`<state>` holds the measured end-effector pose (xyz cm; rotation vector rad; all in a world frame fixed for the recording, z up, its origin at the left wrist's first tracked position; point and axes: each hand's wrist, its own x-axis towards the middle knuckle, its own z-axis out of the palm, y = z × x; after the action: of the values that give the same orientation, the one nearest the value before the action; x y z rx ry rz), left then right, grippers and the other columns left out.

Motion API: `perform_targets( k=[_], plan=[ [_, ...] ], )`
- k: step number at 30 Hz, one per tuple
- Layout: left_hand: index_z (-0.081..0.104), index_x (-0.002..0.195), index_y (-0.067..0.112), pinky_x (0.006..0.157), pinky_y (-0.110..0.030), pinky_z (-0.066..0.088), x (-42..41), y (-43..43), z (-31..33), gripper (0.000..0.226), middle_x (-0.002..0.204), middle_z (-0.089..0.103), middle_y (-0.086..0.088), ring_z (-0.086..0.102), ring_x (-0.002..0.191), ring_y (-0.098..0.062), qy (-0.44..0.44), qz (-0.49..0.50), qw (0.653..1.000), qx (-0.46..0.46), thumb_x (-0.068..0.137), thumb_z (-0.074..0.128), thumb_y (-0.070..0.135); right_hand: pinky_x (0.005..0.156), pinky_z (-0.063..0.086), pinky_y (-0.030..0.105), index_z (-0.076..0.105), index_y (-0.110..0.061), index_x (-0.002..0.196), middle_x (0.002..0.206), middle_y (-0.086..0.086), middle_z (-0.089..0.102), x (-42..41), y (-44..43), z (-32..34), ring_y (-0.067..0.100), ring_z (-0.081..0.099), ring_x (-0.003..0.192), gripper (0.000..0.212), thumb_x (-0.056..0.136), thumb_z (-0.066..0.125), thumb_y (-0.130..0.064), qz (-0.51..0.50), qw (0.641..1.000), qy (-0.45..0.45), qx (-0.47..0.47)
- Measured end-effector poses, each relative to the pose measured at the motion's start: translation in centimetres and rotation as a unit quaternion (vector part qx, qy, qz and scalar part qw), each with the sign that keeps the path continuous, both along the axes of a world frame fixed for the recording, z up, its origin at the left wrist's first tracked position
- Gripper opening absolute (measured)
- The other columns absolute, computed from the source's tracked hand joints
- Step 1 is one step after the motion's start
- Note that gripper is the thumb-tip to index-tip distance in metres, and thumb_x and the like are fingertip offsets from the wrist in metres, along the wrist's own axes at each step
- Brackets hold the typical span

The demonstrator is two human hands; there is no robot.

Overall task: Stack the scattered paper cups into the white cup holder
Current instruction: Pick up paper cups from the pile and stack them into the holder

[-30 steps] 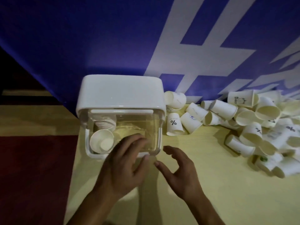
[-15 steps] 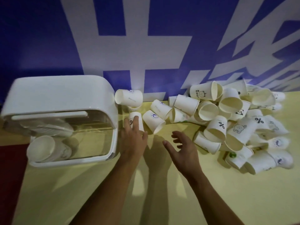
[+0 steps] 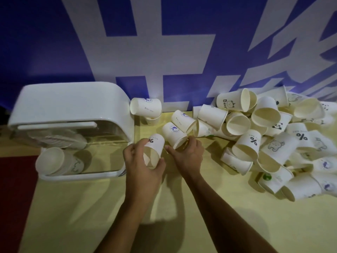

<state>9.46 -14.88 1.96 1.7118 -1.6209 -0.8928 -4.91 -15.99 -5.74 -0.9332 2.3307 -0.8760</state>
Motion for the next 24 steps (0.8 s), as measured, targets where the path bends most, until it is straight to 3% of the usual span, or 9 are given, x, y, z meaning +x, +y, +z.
perform_targets(
  k=[3, 6, 9, 11, 14, 17, 19, 24],
  plan=[
    [0.045, 0.136, 0.027, 0.070, -0.001, 0.039, 0.5, 0.2, 1.0, 0.072, 0.130, 0.054, 0.003, 0.056, 0.113, -0.016, 0.033, 0.016, 0.999, 0.034, 0.078, 0.088, 0.024, 0.097, 0.044, 0.047, 0.057, -0.010, 0.130, 0.126, 0.010, 0.059, 0.6, -0.2, -0.3, 0.034, 0.050, 0.122, 0.084, 0.070, 0.086, -0.060, -0.022, 1.000, -0.002, -0.007],
    [0.051, 0.131, 0.024, 0.074, -0.002, 0.039, 1.2, 0.1, 1.8, 0.064, 0.126, 0.058, 0.006, 0.056, 0.111, -0.015, 0.036, 0.014, 0.999, 0.016, 0.079, 0.086, 0.032, 0.092, 0.053, 0.048, 0.059, -0.021, 0.114, 0.108, -0.004, 0.065, 0.5, 0.2, 0.1, 0.022, 0.061, 0.105, 0.066, 0.068, 0.086, -0.060, -0.040, 0.996, -0.060, -0.057],
    [0.049, 0.132, 0.031, 0.077, -0.013, 0.045, 1.9, 0.1, 2.6, 0.068, 0.122, 0.060, 0.011, 0.062, 0.106, -0.014, 0.072, 0.010, 0.997, 0.009, 0.077, 0.087, 0.039, 0.080, 0.055, 0.030, 0.053, -0.034, 0.114, 0.103, -0.021, 0.061, 0.3, 1.4, 1.8, 0.001, 0.061, 0.094, 0.059, 0.071, 0.089, -0.054, -0.044, 0.989, -0.108, -0.089],
    [0.048, 0.131, 0.037, 0.077, -0.020, 0.049, 2.6, 0.3, 3.3, 0.070, 0.120, 0.061, 0.015, 0.064, 0.105, -0.011, 0.095, 0.009, 0.995, 0.011, 0.075, 0.088, 0.045, 0.077, 0.051, 0.023, 0.053, -0.036, 0.118, 0.108, -0.021, 0.061, 0.2, 2.3, 2.9, 0.000, 0.061, 0.098, 0.060, 0.073, 0.089, -0.051, -0.042, 0.988, -0.105, -0.103],
    [0.056, 0.127, 0.042, 0.083, -0.026, 0.054, 4.0, 0.4, 3.7, 0.063, 0.122, 0.064, 0.019, 0.063, 0.110, -0.008, 0.115, -0.001, 0.993, 0.006, 0.073, 0.086, 0.053, 0.081, 0.055, 0.031, 0.055, -0.036, 0.123, 0.116, -0.017, 0.061, 0.4, 3.4, 4.5, 0.005, 0.059, 0.103, 0.061, 0.075, 0.087, -0.054, -0.032, 0.990, -0.077, -0.117],
    [0.063, 0.128, 0.036, 0.082, -0.009, 0.046, 5.5, 0.4, 4.2, 0.065, 0.124, 0.063, 0.019, 0.060, 0.113, -0.004, 0.128, -0.014, 0.992, -0.010, 0.071, 0.082, 0.061, 0.085, 0.055, 0.033, 0.053, -0.045, 0.118, 0.117, -0.021, 0.060, 0.7, 4.5, 6.5, 0.002, 0.058, 0.107, 0.054, 0.077, 0.086, -0.053, -0.028, 0.987, -0.080, -0.135],
    [0.065, 0.130, 0.030, 0.082, -0.007, 0.047, 7.1, 0.4, 4.7, 0.070, 0.125, 0.063, 0.016, 0.061, 0.115, -0.005, 0.147, -0.024, 0.989, -0.014, 0.072, 0.082, 0.066, 0.085, 0.053, 0.028, 0.054, -0.052, 0.113, 0.114, -0.029, 0.061, 1.6, 5.1, 8.2, -0.003, 0.058, 0.108, 0.046, 0.080, 0.085, -0.048, -0.016, 0.983, -0.094, -0.154],
    [0.056, 0.128, 0.053, 0.087, -0.028, 0.056, 12.5, 0.3, 6.1, 0.068, 0.127, 0.063, 0.020, 0.064, 0.116, -0.011, 0.188, -0.024, 0.982, -0.018, 0.065, 0.081, 0.062, 0.094, 0.056, 0.037, 0.059, -0.047, 0.122, 0.120, -0.028, 0.065, 5.6, 5.4, 11.8, 0.002, 0.063, 0.113, 0.047, 0.083, 0.085, -0.040, 0.018, 0.974, -0.125, -0.190]
  ],
)
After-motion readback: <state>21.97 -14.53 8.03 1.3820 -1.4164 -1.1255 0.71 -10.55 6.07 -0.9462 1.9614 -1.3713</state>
